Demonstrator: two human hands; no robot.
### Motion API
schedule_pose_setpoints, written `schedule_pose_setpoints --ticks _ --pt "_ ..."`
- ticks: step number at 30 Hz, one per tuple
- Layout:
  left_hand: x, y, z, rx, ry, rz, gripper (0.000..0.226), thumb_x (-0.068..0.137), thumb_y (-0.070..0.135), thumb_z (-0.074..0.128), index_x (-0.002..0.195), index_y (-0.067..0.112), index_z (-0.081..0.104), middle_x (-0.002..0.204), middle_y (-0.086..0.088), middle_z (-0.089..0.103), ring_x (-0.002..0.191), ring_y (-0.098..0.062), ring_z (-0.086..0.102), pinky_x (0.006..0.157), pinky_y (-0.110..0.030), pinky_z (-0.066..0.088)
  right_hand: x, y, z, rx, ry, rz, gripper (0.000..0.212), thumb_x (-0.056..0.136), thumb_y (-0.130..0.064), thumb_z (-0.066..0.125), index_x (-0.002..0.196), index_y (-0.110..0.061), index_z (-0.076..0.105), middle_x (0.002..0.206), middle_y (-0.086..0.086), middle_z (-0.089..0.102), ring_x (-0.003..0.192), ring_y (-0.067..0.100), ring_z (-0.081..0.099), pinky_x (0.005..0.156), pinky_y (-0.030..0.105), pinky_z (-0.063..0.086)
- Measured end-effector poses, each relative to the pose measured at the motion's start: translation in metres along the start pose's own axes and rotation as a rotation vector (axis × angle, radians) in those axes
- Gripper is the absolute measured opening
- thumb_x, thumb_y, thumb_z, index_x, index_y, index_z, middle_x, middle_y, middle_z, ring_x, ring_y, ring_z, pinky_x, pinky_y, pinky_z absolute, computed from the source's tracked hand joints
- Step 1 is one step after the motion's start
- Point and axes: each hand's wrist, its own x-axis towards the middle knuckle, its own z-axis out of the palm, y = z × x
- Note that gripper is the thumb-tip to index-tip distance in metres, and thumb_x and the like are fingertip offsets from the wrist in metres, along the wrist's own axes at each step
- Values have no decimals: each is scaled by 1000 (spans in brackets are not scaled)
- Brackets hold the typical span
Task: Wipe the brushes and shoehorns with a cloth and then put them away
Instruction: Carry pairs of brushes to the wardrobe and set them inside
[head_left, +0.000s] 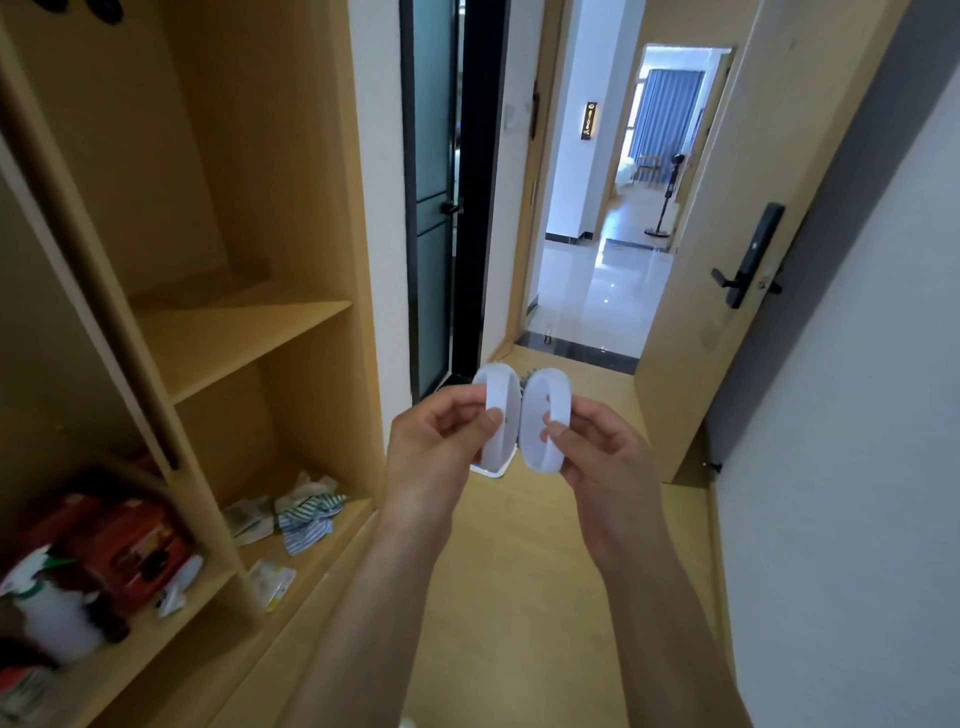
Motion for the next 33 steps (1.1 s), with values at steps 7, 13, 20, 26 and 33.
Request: schedule_pose_setpoints --ticks 7,13,20,26,33 --pt "147 -27 -3 -40 -29 6 21 89 8 70 93 28 70 82 17 73 73 3 68 59 -17 56 136 28 42 -38 32 -6 27 89 0 68 104 -20 75 103 7 76 97 22 70 94 47 54" --pt "259 -41 -43 -27 40 20 20 87 11 72 92 31 72 87 11 74 78 -1 69 69 -26 60 241 53 108 -51 -54 0 29 87 0 68 110 -17 74 106 8 77 101 25 72 87 40 56" --pt "331 -73 -111 3 225 -56 19 87 16 73 103 25 72 93 9 74 86 -5 69 68 -22 57 313 107 197 -31 -182 72 32 85 2 71 92 -29 77 98 0 78 95 19 73 88 42 58" --pt "378 -91 -161 52 398 -73 18 86 19 73 93 35 74 96 6 74 97 -21 69 81 -39 58 369 151 263 39 -351 147 31 82 8 70 102 -15 74 104 14 75 100 32 69 95 55 52" --pt "458 -107 -189 105 628 -71 20 87 15 72 91 34 73 93 9 75 93 -18 70 78 -37 60 459 198 327 61 -562 211 32 82 -1 74 105 -22 76 107 6 75 105 27 68 101 57 50"
